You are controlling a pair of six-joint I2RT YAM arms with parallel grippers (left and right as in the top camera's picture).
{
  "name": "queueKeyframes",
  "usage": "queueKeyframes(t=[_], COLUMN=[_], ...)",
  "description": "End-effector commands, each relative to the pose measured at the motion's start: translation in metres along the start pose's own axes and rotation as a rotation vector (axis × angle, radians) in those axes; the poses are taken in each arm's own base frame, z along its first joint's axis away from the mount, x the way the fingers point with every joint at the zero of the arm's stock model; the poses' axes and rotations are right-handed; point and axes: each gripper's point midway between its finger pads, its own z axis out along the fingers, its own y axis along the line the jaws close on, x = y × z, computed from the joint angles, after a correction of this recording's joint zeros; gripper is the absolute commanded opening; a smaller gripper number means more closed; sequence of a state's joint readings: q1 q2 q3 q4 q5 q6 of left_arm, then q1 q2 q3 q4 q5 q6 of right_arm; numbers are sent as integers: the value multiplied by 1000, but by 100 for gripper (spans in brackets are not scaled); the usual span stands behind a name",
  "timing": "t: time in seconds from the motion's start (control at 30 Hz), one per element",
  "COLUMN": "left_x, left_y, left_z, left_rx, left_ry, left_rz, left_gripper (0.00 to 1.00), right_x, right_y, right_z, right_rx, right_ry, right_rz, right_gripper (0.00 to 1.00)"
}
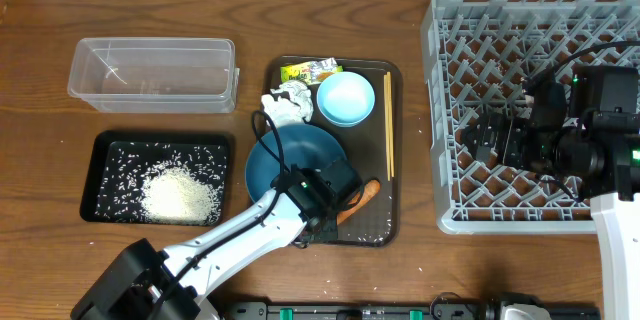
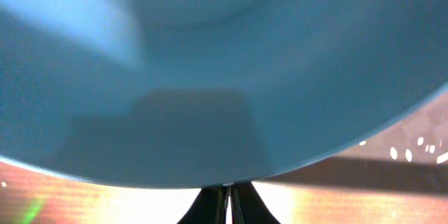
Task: Sort waste into correct bins and load items into the dishwasher rack
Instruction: 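Lower the left gripper onto the orange carrot and grasp it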
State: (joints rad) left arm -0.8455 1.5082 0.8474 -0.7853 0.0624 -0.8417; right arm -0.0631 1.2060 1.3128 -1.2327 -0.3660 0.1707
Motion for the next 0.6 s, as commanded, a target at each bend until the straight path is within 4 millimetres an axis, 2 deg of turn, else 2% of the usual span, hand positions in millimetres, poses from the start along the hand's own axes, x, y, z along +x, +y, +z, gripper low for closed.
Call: queueKeyframes(t=[0.0, 0.4, 0.57], left_x=[-14, -55, -59], left_y=[7, -7, -13], left_z=[1, -5, -7], left_rx=[-41, -4, 20], left_ry=[-74, -271, -288], left_rz=[-24, -22, -22], left_gripper=[7, 6, 11], right_x=[1, 1, 1], right_y=[1, 1, 1], right_z=[1, 1, 1], right_rx=[-2, -2, -2], right_ry=[3, 3, 3], right_rz=[-18, -18, -18], right_gripper=[99, 99, 99])
